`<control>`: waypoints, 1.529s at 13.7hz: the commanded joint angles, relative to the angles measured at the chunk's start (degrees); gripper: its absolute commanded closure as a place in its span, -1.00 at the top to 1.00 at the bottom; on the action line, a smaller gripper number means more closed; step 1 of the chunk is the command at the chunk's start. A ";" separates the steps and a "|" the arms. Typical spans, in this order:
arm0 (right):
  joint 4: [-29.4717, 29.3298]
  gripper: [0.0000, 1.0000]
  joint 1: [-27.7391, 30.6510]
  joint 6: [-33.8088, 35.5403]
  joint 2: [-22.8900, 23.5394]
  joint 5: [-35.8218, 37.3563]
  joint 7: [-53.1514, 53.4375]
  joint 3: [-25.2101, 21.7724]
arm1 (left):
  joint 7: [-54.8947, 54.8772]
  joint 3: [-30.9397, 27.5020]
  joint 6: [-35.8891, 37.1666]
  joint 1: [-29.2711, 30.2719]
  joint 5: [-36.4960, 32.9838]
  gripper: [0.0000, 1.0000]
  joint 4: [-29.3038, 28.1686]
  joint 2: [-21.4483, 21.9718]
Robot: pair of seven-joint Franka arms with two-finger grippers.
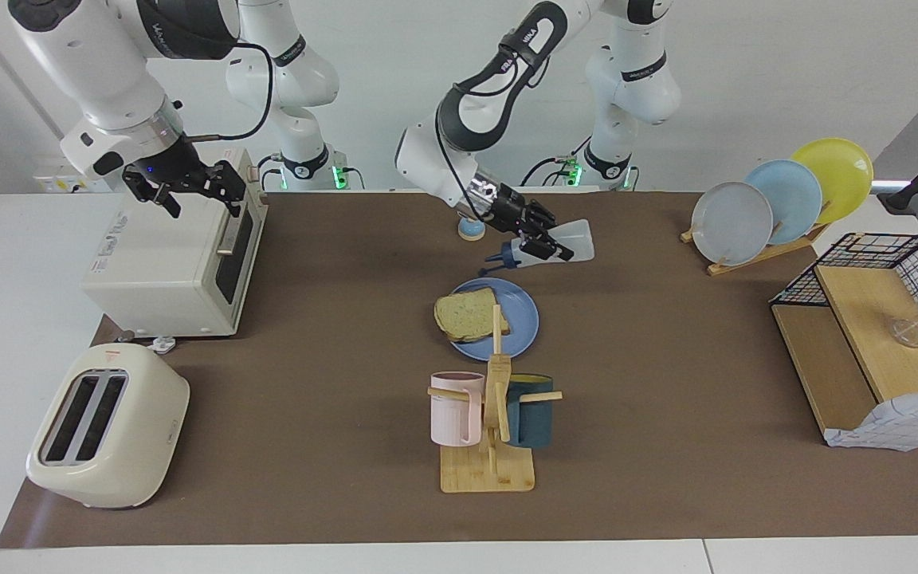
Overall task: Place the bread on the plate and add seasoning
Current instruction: 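Hold the inverted bottle over the bread to dispense seasoning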
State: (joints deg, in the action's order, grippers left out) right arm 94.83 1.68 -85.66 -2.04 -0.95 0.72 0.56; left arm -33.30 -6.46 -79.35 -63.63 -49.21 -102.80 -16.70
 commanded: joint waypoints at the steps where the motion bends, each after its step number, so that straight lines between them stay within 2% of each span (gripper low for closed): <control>1: -0.43 1.00 0.60 0.58 0.02 -0.19 -1.07 0.32 | -0.54 -0.75 1.74 -1.06 0.96 -1.00 1.63 -0.88; 3: -0.43 1.00 0.60 0.58 0.02 -0.28 -1.07 0.32 | -0.54 -1.10 0.78 0.61 -0.09 -1.00 1.37 -1.49; 8: -0.43 1.00 0.60 0.58 0.02 -0.28 -1.07 0.32 | -0.54 -1.02 -4.22 11.23 -6.94 -1.00 1.37 -2.64; 11: -0.43 1.00 0.60 0.58 0.02 -0.19 -1.07 0.32 | -0.54 -1.02 -6.34 14.93 -9.76 -1.00 1.46 -3.25; 14: -0.43 1.00 0.60 0.58 0.02 -0.28 -1.07 0.32 | -0.63 -0.84 -5.65 13.72 -8.98 -1.00 1.63 -3.34; 21: -0.43 1.00 0.60 0.58 0.02 -0.28 -1.07 0.32 | -0.63 -0.75 1.65 0.62 -0.98 -1.00 5.41 -3.25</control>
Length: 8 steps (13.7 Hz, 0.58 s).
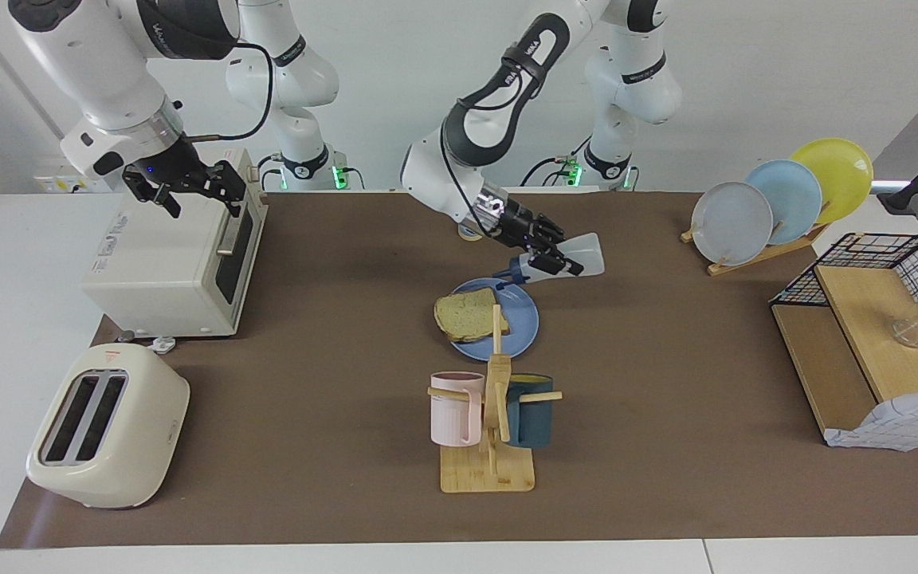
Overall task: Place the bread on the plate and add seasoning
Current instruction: 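Hold the inverted bottle over the bread to dispense seasoning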
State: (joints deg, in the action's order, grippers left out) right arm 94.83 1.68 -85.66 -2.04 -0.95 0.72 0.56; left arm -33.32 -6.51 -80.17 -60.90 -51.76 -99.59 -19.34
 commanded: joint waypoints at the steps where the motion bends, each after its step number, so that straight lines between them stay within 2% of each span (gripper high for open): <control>1: -0.43 1.00 0.60 0.58 0.02 -0.28 -1.07 0.32 | -0.61 -0.70 2.73 -2.38 1.57 -1.00 2.21 -0.61; 3: -0.43 1.00 0.60 0.58 0.02 -0.28 -0.98 0.32 | -0.52 -0.87 2.04 -1.25 1.14 -1.00 1.95 -0.61; 8: -0.43 1.00 0.60 0.58 0.02 -0.19 -0.98 0.32 | -0.52 -0.97 -2.70 9.20 -3.51 -1.00 1.68 -2.37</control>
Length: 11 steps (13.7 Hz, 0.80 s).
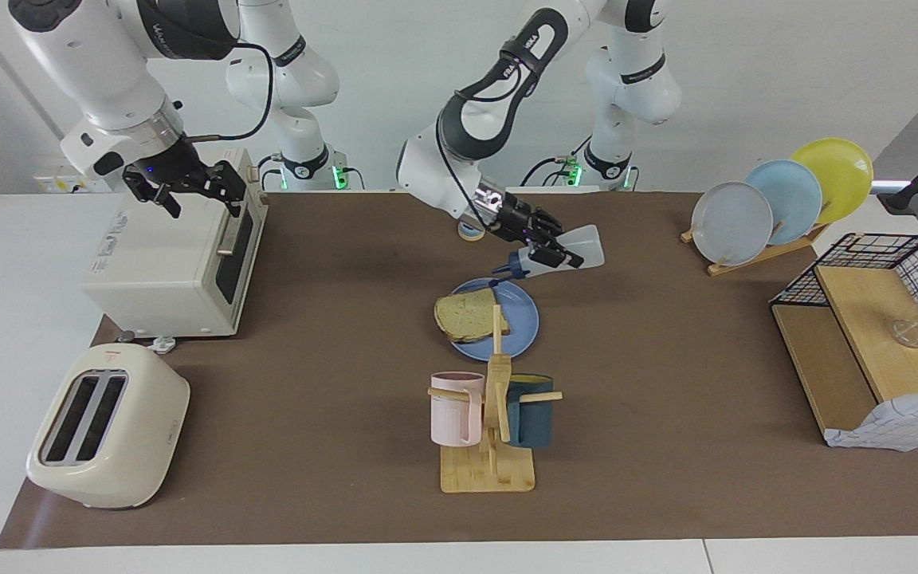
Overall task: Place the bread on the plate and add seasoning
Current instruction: 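Hold the inverted bottle over the bread to dispense seasoning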
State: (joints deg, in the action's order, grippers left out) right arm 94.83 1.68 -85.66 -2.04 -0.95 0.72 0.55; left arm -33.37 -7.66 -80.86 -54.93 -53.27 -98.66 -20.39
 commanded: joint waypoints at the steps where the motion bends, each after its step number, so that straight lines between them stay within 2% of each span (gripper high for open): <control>1: -0.43 1.00 0.60 0.58 0.02 -0.28 -1.07 0.32 | -0.47 0.10 -2.71 4.64 -2.54 -1.00 0.75 -1.40; 4: -0.43 1.00 0.60 0.58 0.02 -0.19 -1.07 0.32 | -0.47 0.28 -3.42 5.63 -3.16 -1.00 0.75 -1.40; 6: -0.43 1.00 0.60 0.58 0.02 -0.28 -1.07 0.32 | -0.47 0.45 -2.81 3.18 -1.67 -1.00 0.75 -1.40; 8: -0.43 1.00 0.60 0.58 0.02 -0.28 -1.07 0.32 | 0.14 0.28 -2.63 0.18 2.71 -1.00 0.75 -1.32; 11: -0.43 1.00 0.60 0.58 0.02 -0.28 -1.07 0.32 | 9.68 0.36 -3.24 -0.35 6.94 -1.00 -0.13 -1.05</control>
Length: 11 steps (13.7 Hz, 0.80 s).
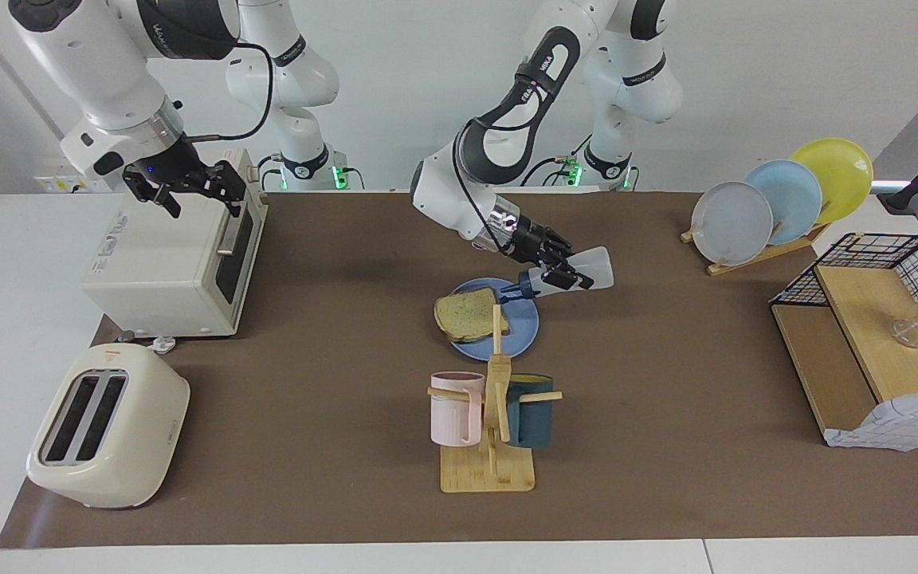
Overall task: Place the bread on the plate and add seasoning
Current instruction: 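Hold the inverted bottle over the bread to dispense seasoning, then lift the bottle upright with the left gripper away from the plate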
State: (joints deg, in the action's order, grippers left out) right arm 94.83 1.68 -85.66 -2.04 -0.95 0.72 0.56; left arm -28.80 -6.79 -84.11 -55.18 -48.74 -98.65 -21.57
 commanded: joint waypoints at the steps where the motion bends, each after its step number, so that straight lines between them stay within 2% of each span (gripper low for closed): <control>1: -0.43 1.00 0.60 0.58 0.02 -0.19 -1.07 0.32 | 7.51 -0.42 -0.53 0.07 3.12 -1.00 -0.23 0.12; 4: -0.43 1.00 0.60 0.58 0.02 -0.28 -1.07 0.32 | 10.08 -0.68 -4.56 2.08 6.98 -1.00 -0.14 2.31; 8: -0.43 1.00 0.60 0.58 0.02 -0.19 -0.98 0.32 | 10.25 -0.59 -8.61 8.14 11.38 -1.00 -0.23 8.02; 11: -0.43 1.00 0.60 0.58 -0.06 -0.19 -0.98 0.32 | 10.26 -0.77 -12.46 13.76 17.60 -1.00 -0.32 11.36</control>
State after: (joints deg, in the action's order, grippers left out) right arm 94.83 1.68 -85.66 -2.04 -0.95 0.72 0.55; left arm -18.99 -7.80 -92.86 -44.90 -35.10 -97.74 -13.06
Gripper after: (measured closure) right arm 0.000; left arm 0.520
